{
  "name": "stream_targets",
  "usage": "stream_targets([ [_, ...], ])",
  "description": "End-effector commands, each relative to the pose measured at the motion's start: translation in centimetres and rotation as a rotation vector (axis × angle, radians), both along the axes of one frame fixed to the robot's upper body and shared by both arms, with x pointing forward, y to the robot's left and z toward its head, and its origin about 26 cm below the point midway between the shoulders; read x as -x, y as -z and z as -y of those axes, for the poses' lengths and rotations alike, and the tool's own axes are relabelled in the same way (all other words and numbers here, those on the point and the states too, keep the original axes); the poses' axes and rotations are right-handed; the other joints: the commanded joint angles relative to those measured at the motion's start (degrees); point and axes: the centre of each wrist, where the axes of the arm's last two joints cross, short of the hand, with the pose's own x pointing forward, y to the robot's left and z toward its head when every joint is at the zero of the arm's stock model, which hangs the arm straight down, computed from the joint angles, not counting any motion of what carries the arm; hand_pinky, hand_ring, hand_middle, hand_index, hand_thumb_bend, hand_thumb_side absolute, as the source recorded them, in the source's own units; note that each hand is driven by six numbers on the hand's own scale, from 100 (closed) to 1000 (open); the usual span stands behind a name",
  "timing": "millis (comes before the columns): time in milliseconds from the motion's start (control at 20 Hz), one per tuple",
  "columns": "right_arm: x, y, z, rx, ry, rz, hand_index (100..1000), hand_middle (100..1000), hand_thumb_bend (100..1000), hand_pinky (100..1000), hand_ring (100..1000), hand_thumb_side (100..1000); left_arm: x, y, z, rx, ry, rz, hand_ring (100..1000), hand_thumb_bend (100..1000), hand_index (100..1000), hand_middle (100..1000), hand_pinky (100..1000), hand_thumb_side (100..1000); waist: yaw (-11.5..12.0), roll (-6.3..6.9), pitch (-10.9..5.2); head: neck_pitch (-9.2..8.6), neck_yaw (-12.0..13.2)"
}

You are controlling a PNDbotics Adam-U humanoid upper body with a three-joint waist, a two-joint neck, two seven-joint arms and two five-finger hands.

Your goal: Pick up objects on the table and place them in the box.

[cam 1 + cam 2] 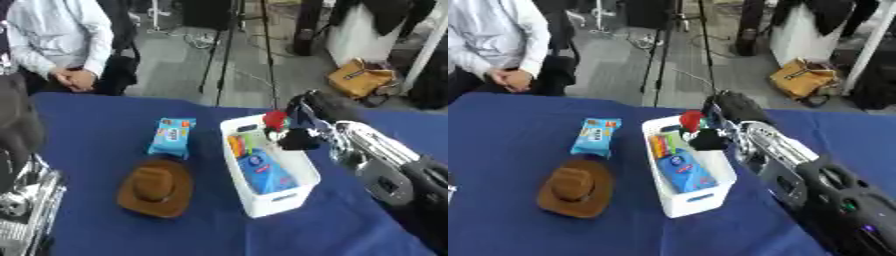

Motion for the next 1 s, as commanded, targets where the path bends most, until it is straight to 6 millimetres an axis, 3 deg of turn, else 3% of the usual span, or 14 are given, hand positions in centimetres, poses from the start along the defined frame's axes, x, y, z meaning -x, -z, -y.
stream_targets([
  [50,0.07,-1.08,0.12,0.003,-0.016,0.016,633,525,530,849,833,697,0.34,-0.72,-0.01,-0.003,0.005,0.028,944,100,986,887,903,1000,0.0,0.16,-0.96,-0.13,-0.1],
  [400,0.22,-1.37,0.02,0.022,-0.044,0.013,656,548,639,847,843,768,0.34,-0.72,-0.02,-0.004,0.006,0.027,943,100,986,887,897,1000,0.0,0.07,-0.99,0.03,0.0],
  [1000,0.55,-1.99,-0.36,0.017,-0.053,0.021,658,550,646,846,844,783,0.34,-0.7,-0.01,-0.004,0.008,0.026,942,100,987,887,895,1000,-0.3,0.01,-1.03,0.29,0.1],
])
